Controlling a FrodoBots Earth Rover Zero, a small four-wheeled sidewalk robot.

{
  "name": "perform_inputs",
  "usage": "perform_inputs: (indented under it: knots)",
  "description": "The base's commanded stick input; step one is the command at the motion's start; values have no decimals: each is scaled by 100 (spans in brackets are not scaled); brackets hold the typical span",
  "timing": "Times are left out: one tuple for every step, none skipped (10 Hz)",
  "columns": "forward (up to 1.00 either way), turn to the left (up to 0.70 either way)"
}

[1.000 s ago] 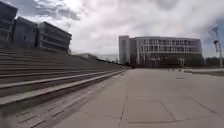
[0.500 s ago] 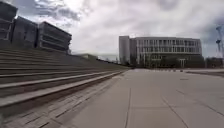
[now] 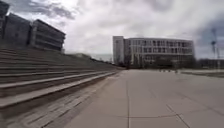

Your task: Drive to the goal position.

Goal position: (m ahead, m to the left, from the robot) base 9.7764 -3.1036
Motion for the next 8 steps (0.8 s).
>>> perform_inputs:
  knots:
    - [70,1]
    - [70,1]
    - [70,1]
    - [70,1]
    - [70,1]
    - [70,1]
    - [70,1]
    - [70,1]
